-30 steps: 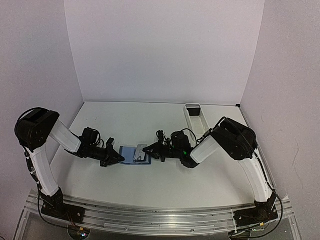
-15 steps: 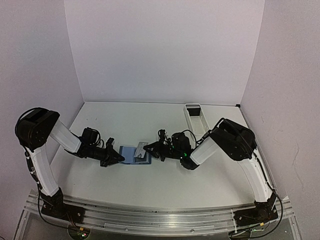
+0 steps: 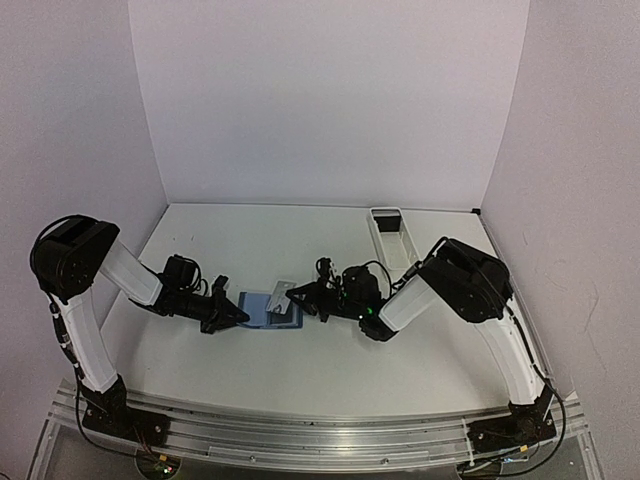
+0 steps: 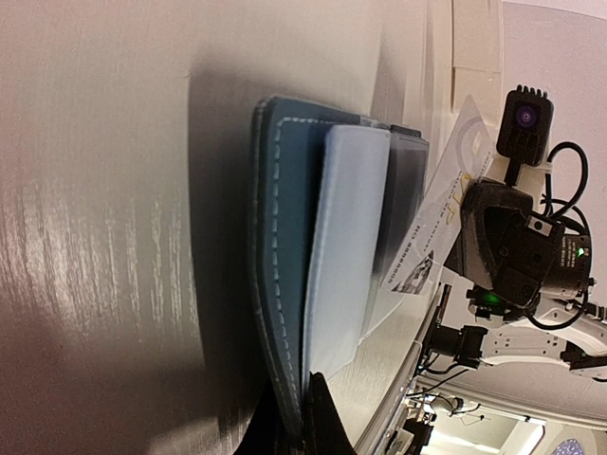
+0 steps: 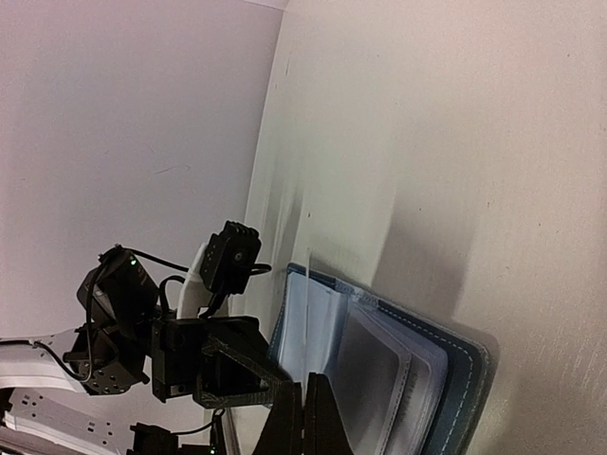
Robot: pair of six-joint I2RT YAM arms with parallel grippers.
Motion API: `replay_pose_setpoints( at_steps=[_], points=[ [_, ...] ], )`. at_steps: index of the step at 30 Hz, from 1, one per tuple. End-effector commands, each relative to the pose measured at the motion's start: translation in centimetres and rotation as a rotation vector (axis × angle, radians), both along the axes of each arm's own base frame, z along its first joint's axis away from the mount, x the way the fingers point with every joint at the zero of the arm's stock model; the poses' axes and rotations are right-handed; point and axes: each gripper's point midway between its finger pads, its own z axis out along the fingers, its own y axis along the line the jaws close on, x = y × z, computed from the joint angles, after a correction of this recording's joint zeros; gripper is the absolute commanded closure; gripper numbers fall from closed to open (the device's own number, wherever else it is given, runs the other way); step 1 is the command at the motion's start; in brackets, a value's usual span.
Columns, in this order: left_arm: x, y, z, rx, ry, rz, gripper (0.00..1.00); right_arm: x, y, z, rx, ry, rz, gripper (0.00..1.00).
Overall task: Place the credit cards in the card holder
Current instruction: Insert the credit card into the card holder.
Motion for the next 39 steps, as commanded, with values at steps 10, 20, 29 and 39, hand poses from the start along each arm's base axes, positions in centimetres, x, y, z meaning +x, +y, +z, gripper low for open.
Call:
replay_pose_setpoints(
  at_steps=[10,20,29,39],
  points=[
    [0.1,1.0,-1.9,0.065,0.043,0.053,1.00,-0.4,0.1,-2.2,-0.120,-0.027,-0.030,1.00],
    [0.2,1.0,-1.8,0.065,0.042,0.053,1.00,-0.4,-0.4,-2.3,-0.213,-0.049,-0.037,1.00],
    [0.1,1.0,-1.9,0.064,0.047,0.052,1.00,-0.7,-0.2,-1.2,-0.219,-0.068,-0.022,1.00],
    [0.2,0.9,-1.8,0.059,0.046,0.048,1.00,-1.1,0.8,-1.9,-0.229,-0.061,0.003,1.00]
  ],
)
